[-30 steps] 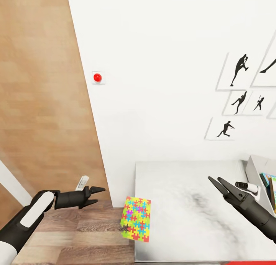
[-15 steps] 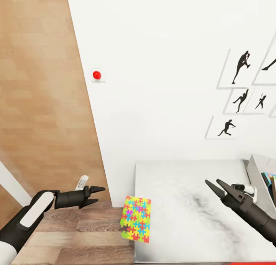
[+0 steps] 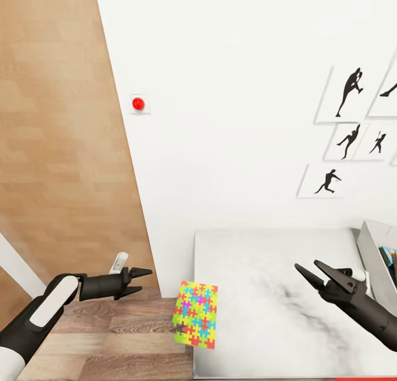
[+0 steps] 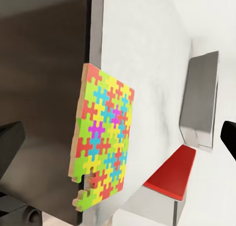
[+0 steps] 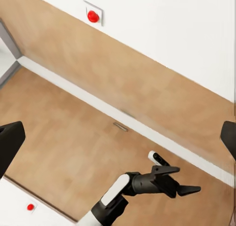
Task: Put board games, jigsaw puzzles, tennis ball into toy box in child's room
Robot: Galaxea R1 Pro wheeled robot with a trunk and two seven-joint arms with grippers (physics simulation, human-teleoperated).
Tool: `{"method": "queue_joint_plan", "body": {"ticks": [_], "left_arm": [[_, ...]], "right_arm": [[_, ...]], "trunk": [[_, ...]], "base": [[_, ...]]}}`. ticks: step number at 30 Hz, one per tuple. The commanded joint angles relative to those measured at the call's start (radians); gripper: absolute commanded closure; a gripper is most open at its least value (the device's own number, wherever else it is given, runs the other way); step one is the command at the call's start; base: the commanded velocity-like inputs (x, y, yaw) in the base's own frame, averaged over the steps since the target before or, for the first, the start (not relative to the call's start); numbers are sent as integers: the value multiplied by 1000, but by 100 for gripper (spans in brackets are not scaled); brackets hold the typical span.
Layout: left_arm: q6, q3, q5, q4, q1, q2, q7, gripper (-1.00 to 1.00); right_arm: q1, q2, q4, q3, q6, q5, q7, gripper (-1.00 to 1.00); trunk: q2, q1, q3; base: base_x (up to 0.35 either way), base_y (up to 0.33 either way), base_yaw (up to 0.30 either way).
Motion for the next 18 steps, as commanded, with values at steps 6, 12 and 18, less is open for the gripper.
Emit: {"method": "queue_joint_plan", "body": {"ticks": [6, 12, 18], "left_arm": [[1, -1, -7, -5, -1, 4, -14, -100], [0, 5, -8, -15, -1, 16, -89, -100], [0, 4, -8, -16, -1, 26, -109, -100]], "right_arm": [[-1, 1, 0, 1, -30, 0, 3, -100], [-1, 2, 0, 3, -35, -1, 3, -100], [-1, 2, 0, 4, -36, -1, 5, -100]], "trunk": [[-8, 4, -5], [-8, 4, -4], [-8, 4, 0]], "base": [[0, 0, 0], [-36, 32, -1], [-103, 111, -105]]}}
